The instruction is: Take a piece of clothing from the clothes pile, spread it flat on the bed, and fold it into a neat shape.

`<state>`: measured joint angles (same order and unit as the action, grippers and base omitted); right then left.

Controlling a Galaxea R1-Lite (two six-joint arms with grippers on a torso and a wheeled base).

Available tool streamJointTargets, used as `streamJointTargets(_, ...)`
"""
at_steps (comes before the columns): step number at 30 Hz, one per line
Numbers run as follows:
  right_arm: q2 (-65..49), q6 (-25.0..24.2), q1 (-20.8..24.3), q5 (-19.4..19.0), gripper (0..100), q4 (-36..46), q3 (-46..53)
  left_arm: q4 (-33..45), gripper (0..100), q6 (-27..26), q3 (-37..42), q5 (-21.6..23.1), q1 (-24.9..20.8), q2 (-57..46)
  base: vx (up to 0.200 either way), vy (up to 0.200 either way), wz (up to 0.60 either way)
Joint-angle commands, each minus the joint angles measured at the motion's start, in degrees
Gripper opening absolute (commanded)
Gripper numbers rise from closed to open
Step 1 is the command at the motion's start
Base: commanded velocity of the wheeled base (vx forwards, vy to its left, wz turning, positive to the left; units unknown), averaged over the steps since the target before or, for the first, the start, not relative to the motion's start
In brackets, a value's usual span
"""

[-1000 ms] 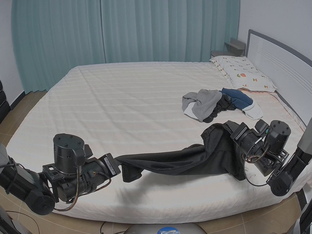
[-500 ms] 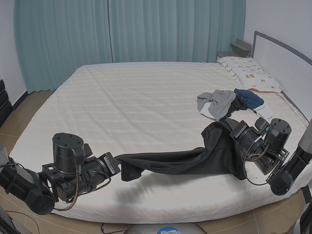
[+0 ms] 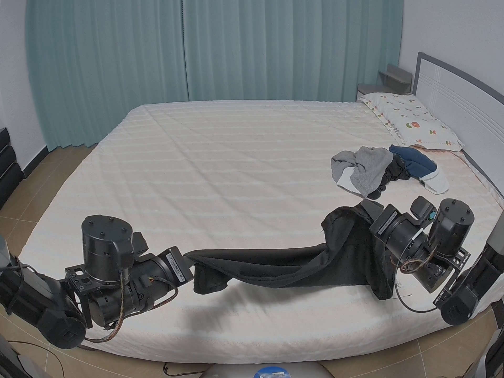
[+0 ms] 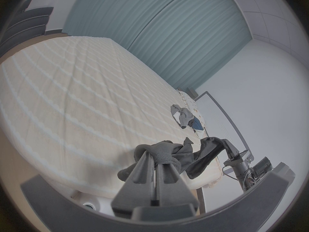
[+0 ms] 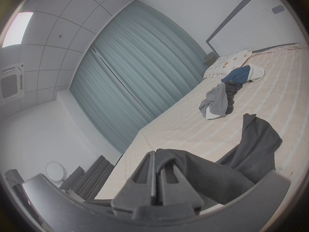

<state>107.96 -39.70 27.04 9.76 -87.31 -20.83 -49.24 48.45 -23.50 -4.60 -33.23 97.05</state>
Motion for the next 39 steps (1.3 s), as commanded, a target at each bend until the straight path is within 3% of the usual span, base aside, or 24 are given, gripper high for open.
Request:
streamJointTargets(1,-4.51,-0.02,1.0,-0.1,0,-0.05,4.13,0.02,0,0.07,3.29,-0.15,-0.52,-3.89,-0.2,0.0,0.0)
streamJointTargets(7,-13.92,1.74,2.58,1.05,0,1.0,6.86,0.63,0,-0.02,6.63,-0.24,-1.84,-11.71,-0.2,0.0,0.0)
streamJointTargets(12,-23.06,3.58,4.87,2.1,0,4.87,6.77,2.22,0,-0.11,6.19,-0.41,-1.75,-19.18,0.0,0.0,0.0)
streamJointTargets(15,-30.26,5.95,7.68,4.83,0,11.64,3.78,9.07,0,-1.6,2.67,-0.94,-1.22,-23.57,0.0,0.0,0.0)
streamJointTargets(21,-41.43,8.24,7.59,5.09,0,25.96,-7.91,19.0,0,-3.09,-6.56,-0.94,0.45,-27.97,0.0,0.0,0.0)
streamJointTargets(23,-46.52,8.24,7.68,5.26,0,38.27,-17.75,28.14,0,-3.36,-15.78,-0.94,1.5,-29.29,0.0,0.0,0.0)
streamJointTargets(24,-46.88,8.33,7.06,4.91,0,49.25,-28.3,38.43,0,-3.27,-27.74,-0.85,3.96,-28.76,0.0,0.0,0.0)
streamJointTargets(26,-46.35,8.33,6.8,4.74,0,50.22,-29.53,39.04,0,-3.27,-28.7,-0.77,4.49,-28.41,0.0,0.0,0.0)
streamJointTargets(28,-42.31,8.33,3.72,4.12,0,54.61,-33.75,40.19,0,-3.27,-31.96,-0.59,6.6,-24.36,0.0,0.0,0.0)
streamJointTargets(35,-29.56,7.45,-3.04,1.4,0,54.44,-35.94,39.75,0,-3.36,-34.15,0.03,9.41,-14.34,0.0,0.0,0.0)
streamJointTargets(39,-20.16,7.45,-7.35,0.61,0,50.39,-38.93,39.39,0,-3.36,-36.79,0.11,11.35,-7.05,0.15,0.0,0.0)
